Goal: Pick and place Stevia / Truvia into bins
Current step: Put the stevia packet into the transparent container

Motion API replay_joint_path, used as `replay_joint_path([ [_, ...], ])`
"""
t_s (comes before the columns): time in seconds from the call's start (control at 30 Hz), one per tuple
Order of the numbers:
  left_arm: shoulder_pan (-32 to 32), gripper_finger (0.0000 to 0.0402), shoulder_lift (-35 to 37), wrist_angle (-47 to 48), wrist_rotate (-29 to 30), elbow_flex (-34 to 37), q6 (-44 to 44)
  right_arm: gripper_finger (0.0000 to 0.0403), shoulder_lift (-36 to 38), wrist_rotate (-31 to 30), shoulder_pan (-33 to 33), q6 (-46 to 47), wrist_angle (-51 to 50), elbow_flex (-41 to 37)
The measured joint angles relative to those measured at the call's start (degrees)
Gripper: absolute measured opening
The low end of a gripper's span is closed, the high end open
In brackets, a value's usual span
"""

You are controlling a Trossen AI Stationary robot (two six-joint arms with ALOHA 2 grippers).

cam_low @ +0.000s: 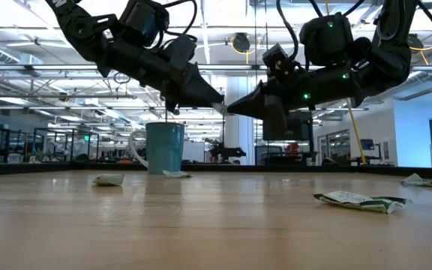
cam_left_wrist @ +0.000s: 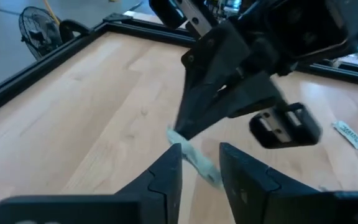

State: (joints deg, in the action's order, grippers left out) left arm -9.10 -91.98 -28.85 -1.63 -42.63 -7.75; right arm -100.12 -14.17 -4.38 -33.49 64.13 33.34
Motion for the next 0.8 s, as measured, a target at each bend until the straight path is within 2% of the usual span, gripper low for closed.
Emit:
replay_joint_path([
  [0.13,0.02,0.0094,0.0,0.03,0.14,0.0,-0.36,0.0,0.07,3.73,0.0,1.2,1.92,0.0],
  [0.47,0.02,0.0092,0.0,0.29,0.15,0.0,0.0,0.0002,0.04,3.89,0.0,1.31,3.06,0.0],
  [0.7,0.02,0.0092,0.0,0.84,0.15,0.0,2.4,0.0046,0.04,3.93,0.0,1.32,4.49,0.0],
  [0.8,0.02,0.0076,0.0,0.83,0.16,0.0,3.39,0.007,0.04,3.93,0.0,1.42,4.15,0.0],
])
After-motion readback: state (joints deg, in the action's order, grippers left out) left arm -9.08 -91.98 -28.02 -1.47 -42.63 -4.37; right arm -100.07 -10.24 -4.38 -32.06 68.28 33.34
